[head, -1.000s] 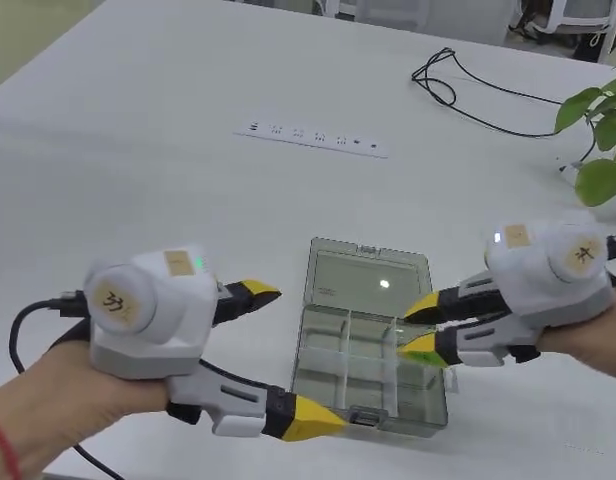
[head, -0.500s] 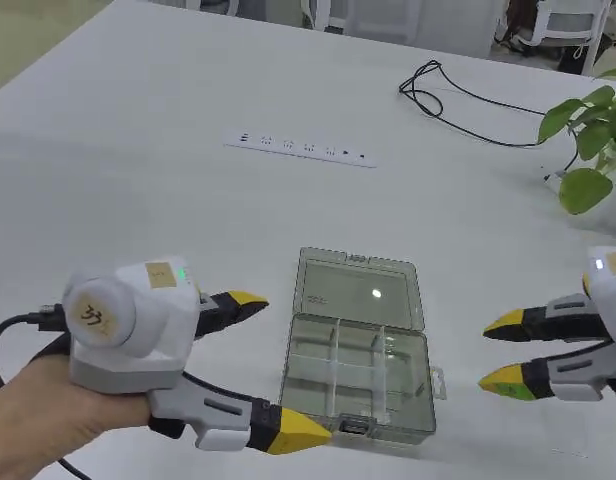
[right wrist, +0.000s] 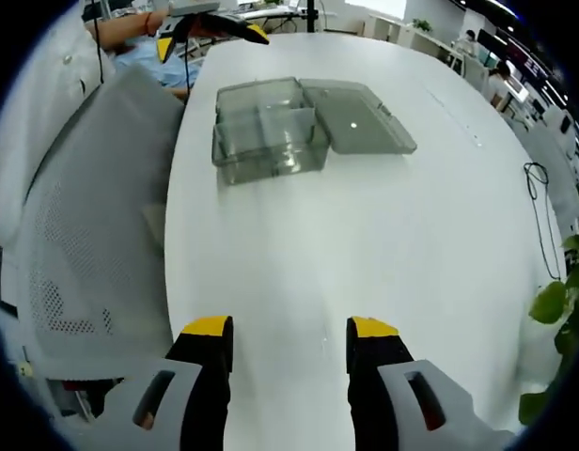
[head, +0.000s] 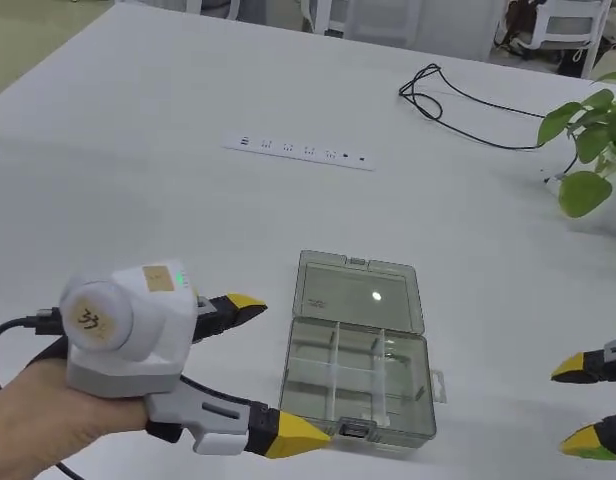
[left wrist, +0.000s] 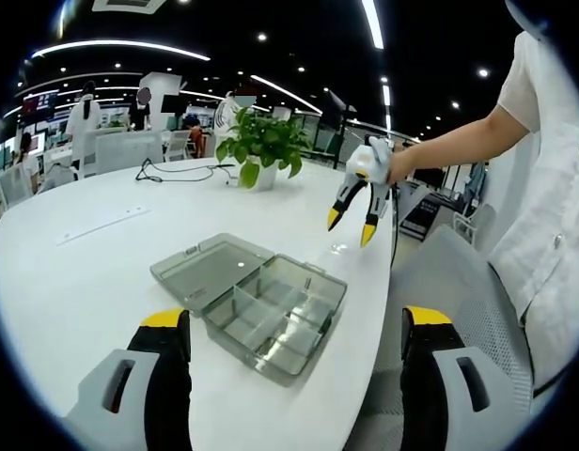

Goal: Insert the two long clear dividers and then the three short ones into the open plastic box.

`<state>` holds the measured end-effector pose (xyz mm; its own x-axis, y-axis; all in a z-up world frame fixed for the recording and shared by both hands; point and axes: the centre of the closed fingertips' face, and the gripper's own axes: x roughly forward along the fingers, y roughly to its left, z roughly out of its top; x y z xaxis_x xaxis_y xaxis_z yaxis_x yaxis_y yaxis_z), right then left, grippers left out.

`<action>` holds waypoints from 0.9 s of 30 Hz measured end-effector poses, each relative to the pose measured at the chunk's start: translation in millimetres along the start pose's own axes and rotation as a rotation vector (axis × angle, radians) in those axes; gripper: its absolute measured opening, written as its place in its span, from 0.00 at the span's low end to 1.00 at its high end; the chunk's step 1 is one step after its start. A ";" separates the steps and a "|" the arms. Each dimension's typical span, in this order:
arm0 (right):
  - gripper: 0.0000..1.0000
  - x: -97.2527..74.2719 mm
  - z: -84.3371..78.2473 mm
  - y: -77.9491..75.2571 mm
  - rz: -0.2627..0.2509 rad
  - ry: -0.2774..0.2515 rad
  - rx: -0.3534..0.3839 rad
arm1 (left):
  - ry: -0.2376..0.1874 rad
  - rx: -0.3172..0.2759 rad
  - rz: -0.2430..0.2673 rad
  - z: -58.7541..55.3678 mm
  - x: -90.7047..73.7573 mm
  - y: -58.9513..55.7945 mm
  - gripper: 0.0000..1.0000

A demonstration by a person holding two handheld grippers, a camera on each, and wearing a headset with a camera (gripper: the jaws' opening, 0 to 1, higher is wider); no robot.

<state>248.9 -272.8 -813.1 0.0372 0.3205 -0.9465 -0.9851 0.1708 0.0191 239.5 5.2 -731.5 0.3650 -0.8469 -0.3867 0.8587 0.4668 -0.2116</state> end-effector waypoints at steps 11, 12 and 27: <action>0.47 21.2 -31.9 -0.4 0.029 0.145 -0.102 | 0.003 -0.007 0.003 -1.0 -0.2 1.2 0.95; 0.47 22.1 -32.9 -1.0 0.028 0.151 -0.105 | 0.003 -0.007 0.004 -1.0 -0.1 1.3 0.95; 0.38 23.1 -39.9 -4.7 0.008 0.170 -0.138 | 0.008 -0.011 -0.003 -4.1 2.8 2.1 0.95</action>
<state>247.7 -303.3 -847.9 0.0121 0.1571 -0.9875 -0.9993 0.0363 -0.0065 240.8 4.9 -736.7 0.3597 -0.8460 -0.3937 0.8557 0.4673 -0.2223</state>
